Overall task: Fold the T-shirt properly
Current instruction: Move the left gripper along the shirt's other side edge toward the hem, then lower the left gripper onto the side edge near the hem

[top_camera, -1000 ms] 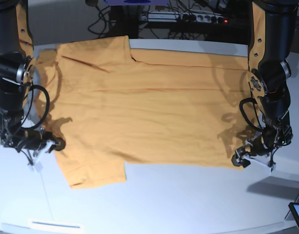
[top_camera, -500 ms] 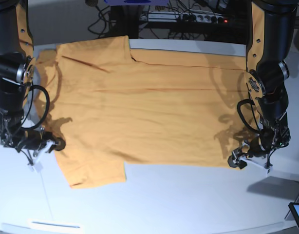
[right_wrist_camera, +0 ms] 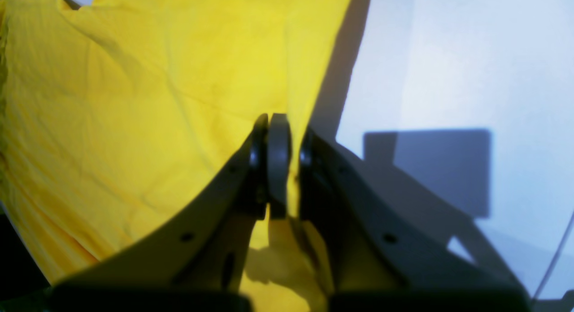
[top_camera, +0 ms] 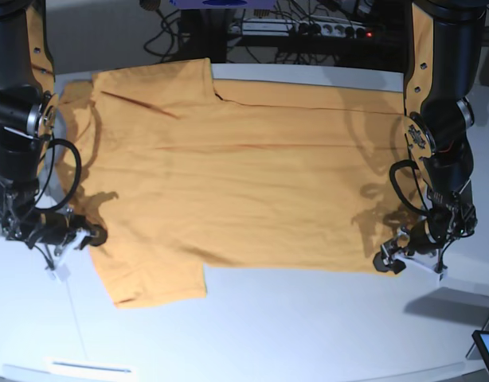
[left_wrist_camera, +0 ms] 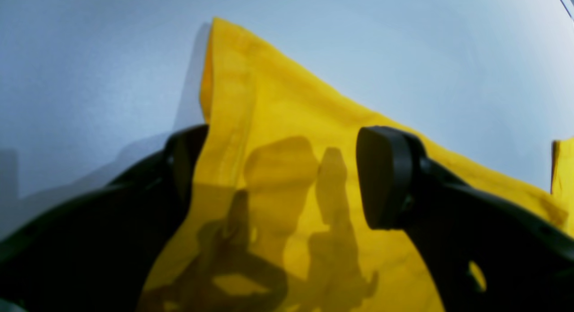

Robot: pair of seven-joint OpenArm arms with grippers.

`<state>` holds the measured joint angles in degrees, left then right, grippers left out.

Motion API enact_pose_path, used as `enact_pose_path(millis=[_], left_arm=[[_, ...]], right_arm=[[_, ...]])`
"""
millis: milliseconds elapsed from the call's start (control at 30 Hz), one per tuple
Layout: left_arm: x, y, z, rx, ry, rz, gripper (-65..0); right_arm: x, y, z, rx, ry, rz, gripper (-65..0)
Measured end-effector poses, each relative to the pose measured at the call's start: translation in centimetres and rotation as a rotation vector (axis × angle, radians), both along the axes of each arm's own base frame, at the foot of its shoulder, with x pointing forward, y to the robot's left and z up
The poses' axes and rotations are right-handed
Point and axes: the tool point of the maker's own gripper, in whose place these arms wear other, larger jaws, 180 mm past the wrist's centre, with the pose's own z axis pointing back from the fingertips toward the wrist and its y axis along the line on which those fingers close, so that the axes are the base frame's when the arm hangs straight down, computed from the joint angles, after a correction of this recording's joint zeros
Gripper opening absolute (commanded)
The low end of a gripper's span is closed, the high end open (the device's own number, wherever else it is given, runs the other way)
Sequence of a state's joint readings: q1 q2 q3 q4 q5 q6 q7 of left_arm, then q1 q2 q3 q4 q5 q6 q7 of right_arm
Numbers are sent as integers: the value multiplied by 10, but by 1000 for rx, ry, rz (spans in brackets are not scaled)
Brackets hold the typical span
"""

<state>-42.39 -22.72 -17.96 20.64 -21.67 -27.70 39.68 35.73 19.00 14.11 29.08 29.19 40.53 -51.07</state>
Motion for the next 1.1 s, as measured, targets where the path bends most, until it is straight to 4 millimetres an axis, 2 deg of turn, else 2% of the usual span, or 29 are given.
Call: enact_pose_path(millis=[233, 1100], left_arm=[[-18, 33, 3, 91, 20, 6, -175], [-19, 34, 2, 93, 21, 11, -175]], right_arm=[[0, 0, 0, 1, 1, 0, -647], [0, 0, 0, 0, 0, -1, -647]])
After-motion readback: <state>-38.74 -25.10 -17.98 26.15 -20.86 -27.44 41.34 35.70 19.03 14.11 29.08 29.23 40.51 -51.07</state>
